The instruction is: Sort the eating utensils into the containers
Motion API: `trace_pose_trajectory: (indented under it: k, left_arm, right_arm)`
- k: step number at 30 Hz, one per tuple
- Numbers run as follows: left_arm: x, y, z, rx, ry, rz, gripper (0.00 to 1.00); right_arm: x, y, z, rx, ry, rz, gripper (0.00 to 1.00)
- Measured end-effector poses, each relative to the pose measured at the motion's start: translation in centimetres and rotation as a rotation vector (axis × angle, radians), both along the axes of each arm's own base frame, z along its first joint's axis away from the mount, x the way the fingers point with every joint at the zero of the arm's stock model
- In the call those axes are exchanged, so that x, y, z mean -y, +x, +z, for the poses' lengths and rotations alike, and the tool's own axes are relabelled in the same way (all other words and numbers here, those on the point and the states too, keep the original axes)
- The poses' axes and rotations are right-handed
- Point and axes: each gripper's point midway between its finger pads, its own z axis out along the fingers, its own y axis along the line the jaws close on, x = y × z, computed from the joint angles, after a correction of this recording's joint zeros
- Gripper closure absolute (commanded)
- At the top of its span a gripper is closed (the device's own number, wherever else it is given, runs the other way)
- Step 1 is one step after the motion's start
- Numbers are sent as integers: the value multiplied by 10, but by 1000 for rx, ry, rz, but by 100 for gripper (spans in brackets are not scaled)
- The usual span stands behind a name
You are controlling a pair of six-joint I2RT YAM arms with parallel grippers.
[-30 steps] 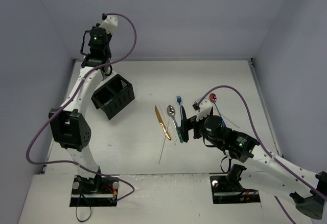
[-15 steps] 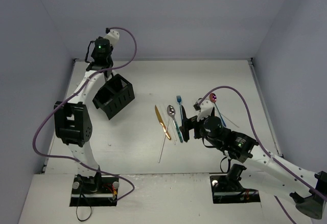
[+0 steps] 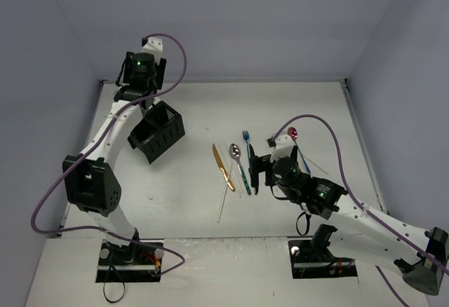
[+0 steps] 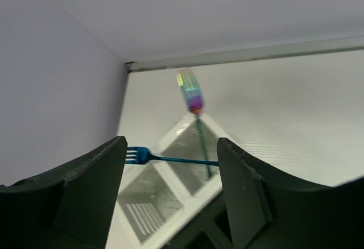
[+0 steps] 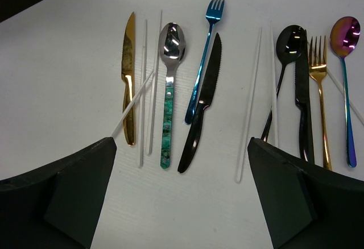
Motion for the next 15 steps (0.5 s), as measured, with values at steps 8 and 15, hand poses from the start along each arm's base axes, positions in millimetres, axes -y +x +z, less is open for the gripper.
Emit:
trace_pose_trajectory:
  k: [8, 15]
  left_arm:
    - [156, -71, 22, -41, -389, -273, 25]
    - [258, -96, -60, -284, -500, -335, 25]
  right_arm:
    - [14, -2, 27, 51, 121, -79, 2]
    - [27, -9, 45, 77, 217, -123, 3]
